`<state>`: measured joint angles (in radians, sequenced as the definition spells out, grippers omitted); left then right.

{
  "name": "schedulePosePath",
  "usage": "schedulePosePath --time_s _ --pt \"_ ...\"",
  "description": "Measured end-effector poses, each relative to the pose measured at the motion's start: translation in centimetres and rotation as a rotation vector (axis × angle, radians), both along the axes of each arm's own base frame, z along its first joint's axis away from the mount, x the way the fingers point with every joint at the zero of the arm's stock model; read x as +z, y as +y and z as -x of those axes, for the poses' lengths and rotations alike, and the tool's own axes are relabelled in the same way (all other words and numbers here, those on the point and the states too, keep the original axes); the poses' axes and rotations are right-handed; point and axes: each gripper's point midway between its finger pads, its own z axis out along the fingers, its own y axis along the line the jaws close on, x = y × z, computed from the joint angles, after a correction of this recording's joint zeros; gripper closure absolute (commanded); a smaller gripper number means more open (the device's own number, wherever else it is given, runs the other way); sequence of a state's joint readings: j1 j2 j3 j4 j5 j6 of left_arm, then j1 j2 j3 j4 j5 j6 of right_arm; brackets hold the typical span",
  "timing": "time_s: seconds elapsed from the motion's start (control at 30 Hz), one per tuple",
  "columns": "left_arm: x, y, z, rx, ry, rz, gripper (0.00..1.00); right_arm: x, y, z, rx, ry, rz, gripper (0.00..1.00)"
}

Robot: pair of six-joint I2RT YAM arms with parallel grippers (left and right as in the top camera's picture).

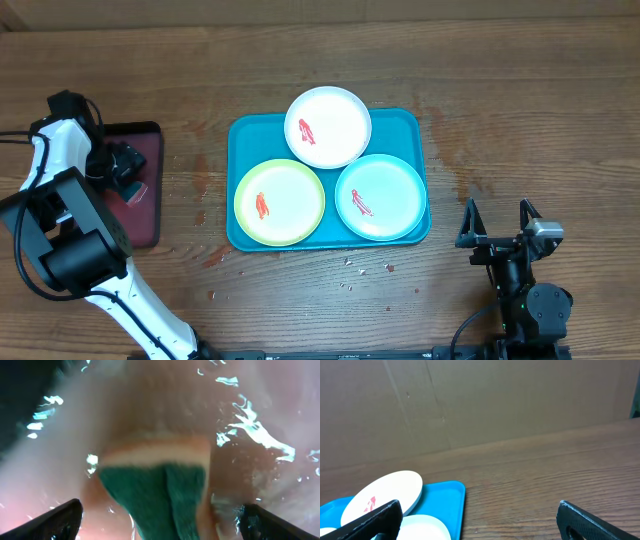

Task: Clean dirty plates on tray and stack at the side
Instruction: 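Dip and wet the sponge in the basin water with the left gripper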

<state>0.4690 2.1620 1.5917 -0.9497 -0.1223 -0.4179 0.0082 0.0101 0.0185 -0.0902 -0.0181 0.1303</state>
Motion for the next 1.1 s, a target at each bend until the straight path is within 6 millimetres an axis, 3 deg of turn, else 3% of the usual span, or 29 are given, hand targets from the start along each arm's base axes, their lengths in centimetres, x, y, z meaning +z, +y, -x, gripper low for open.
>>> schedulePosePath --time_s 0.07,0.1,0.13,0.23,0.27,0.3,0.33,0.53,0.6,0.67,0.7,0.73,0.83,0.87,0.9,0.93,1.1 --pt "-0.1 -1.0 0.4 -0.002 0.01 0.05 0.52 0.0 0.0 0.0 0.0 0.001 0.0 0.0" --pt "-0.2 -1.5 0.5 -0.001 0.014 0.075 0.77 0.0 0.0 0.0 0.0 0.001 0.0 0.0" --pt "-0.2 -1.9 0.7 -0.001 0.018 0.097 0.92 0.0 0.0 0.0 0.001 0.001 0.0 0.0" --pt "-0.2 -2.7 0.9 0.0 0.022 0.141 0.96 0.0 0.0 0.0 0.0 0.001 0.0 0.0" --pt "-0.2 -2.9 1.0 0.0 0.022 0.152 0.87 0.0 0.0 0.0 0.0 0.0 0.0 0.0" --pt "-0.2 -3.0 0.9 0.0 0.021 0.159 0.59 0.0 0.0 0.0 0.0 0.0 0.0 0.0" --pt "-0.2 -3.1 0.9 -0.003 0.021 0.161 0.0 0.0 0.0 0.0 0.0 0.001 0.0 0.0" --pt "-0.2 -3.3 0.9 0.001 0.015 0.176 0.0 0.0 0.0 0.0 0.0 0.001 0.0 0.0" --pt "-0.2 -3.4 0.9 0.002 0.018 0.18 0.13 0.0 0.0 0.0 0.0 0.0 0.0 0.0" --pt "-0.2 -3.5 1.1 0.006 0.024 0.186 0.53 0.0 0.0 0.0 0.0 0.001 0.0 0.0" --pt "-0.2 -3.7 1.2 0.007 0.028 0.19 0.78 0.0 0.0 0.0 0.0 0.001 0.0 0.0" --pt "-0.1 -3.7 1.3 0.005 0.032 0.192 0.96 0.0 0.0 0.0 0.0 0.0 0.0 0.0" --pt "-0.1 -3.8 1.3 0.006 0.033 0.197 0.96 0.0 0.0 0.0 0.0 0.0 0.0 0.0" --pt "-0.1 -3.8 1.3 0.002 0.032 0.196 0.92 0.0 0.0 0.0 0.0 0.0 0.0 0.0" --pt "-0.2 -3.7 1.2 0.002 0.029 0.194 0.57 0.0 0.0 0.0 0.0 0.0 0.0 0.0" --pt "-0.2 -3.6 1.0 0.001 0.019 0.189 0.0 0.0 0.0 0.0 0.0 0.001 0.0 0.0" --pt "-0.2 -2.4 -0.1 -0.003 -0.021 0.134 0.0 0.0 0.0 0.0 0.0 0.0 0.0 0.0"
